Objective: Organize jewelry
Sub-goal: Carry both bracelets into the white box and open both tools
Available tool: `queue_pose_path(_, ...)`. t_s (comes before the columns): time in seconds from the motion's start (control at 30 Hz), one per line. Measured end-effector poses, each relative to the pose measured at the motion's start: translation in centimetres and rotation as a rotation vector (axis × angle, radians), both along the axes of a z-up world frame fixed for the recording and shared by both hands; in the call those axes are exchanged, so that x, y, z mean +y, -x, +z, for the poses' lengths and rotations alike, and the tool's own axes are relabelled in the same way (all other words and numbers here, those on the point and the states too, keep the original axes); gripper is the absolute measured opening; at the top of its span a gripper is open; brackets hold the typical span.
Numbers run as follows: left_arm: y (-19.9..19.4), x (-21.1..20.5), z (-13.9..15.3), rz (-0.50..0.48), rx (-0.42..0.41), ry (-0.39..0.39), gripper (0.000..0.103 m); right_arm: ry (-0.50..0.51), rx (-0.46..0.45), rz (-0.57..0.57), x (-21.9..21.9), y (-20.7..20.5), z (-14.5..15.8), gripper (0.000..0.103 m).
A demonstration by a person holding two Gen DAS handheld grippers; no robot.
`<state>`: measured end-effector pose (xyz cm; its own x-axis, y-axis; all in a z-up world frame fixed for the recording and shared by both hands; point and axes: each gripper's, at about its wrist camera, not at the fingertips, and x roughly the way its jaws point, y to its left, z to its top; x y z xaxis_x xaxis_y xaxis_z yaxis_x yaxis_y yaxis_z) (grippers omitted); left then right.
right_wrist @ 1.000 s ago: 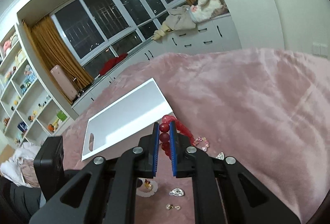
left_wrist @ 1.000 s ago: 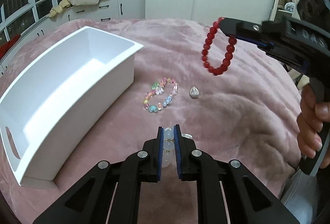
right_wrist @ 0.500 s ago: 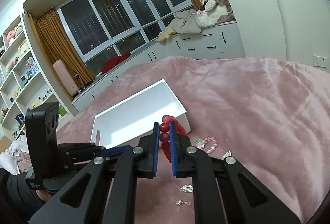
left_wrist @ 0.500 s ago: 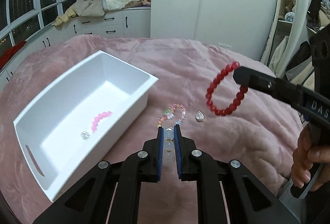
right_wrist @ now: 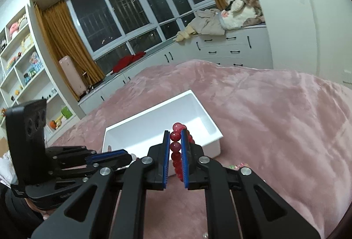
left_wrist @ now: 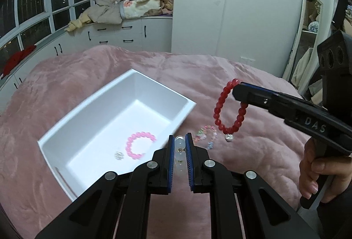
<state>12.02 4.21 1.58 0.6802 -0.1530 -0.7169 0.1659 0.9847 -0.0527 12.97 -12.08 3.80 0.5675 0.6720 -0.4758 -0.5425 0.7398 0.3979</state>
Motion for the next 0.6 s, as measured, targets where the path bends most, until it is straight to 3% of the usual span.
queue_pose_path(0.3,-0.7,5.0,1.7,0.077,-0.026,-0.003,0.015,0.019,-0.018,0.064,5.8,-1.9,1.0,0.01)
queue_pose_path(0.6,-2.0,8.6,-1.0,0.145,0.037,-0.015,0.015,0.049,0.048,0.133,11.4,-3.6,-1.6,0.01)
